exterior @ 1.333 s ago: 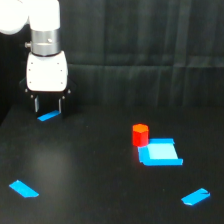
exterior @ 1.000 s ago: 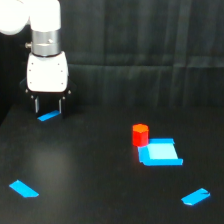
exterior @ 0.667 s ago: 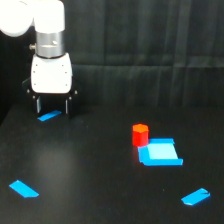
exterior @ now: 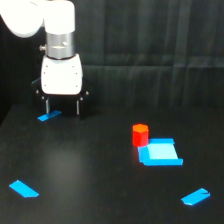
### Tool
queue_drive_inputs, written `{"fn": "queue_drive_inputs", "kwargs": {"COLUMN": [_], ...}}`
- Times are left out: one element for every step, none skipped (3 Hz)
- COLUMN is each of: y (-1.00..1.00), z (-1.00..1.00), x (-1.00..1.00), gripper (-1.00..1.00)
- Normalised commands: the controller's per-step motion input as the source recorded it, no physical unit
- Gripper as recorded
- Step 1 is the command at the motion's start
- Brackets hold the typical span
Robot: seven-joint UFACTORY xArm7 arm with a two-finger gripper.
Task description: Pick up the red object from the table
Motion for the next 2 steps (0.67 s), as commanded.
{"fn": "queue_drive_inputs", "kwargs": {"y": [-0.33,-0.16], "z": [-0.1,-0.33], "x": [0.79,0.96], "gripper": [1.0,1.0]}}
